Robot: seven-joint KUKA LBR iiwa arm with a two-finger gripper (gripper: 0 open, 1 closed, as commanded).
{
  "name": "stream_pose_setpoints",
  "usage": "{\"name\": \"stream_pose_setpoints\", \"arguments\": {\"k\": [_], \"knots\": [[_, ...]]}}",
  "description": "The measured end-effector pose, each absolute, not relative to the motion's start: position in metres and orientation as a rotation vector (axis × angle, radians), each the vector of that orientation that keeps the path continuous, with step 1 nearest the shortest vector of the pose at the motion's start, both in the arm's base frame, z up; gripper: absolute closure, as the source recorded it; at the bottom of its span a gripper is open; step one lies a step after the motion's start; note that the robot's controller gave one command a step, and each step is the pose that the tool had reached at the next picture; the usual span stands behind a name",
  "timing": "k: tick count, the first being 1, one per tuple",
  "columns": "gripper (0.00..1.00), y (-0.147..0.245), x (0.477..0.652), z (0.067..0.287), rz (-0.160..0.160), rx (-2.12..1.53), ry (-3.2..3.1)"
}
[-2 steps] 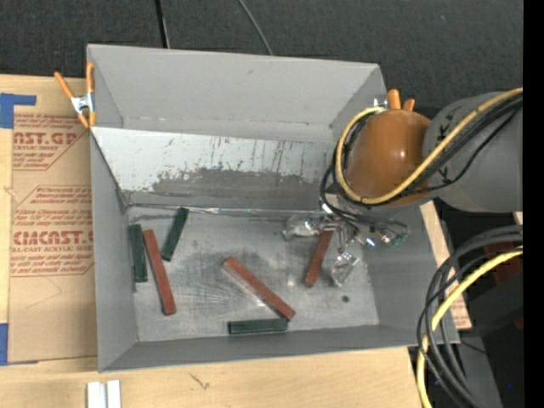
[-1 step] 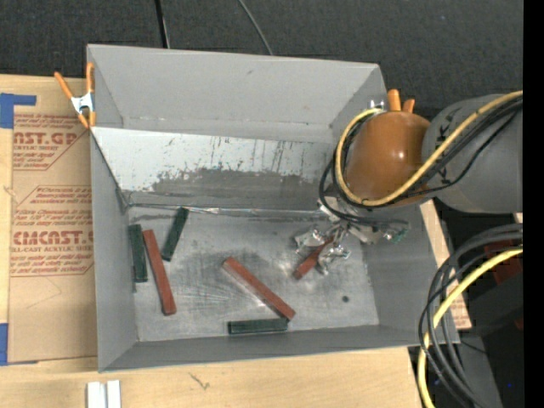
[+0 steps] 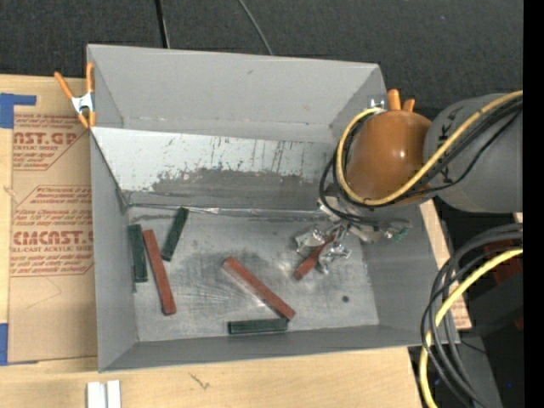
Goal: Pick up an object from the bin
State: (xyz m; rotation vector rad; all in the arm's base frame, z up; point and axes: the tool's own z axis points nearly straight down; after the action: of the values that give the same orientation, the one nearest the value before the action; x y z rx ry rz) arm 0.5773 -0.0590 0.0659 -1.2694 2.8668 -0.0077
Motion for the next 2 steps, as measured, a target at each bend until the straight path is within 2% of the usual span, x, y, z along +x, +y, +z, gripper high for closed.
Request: {"name": "stream_pose_setpoints", "arguments": {"k": [1,2], "knots": [[1.00,-0.058,0.577,0.078,-0.002,-1.270,2.868],[1.00,-0.057,0.574,0.101,0.006,-1.266,2.879]]}}
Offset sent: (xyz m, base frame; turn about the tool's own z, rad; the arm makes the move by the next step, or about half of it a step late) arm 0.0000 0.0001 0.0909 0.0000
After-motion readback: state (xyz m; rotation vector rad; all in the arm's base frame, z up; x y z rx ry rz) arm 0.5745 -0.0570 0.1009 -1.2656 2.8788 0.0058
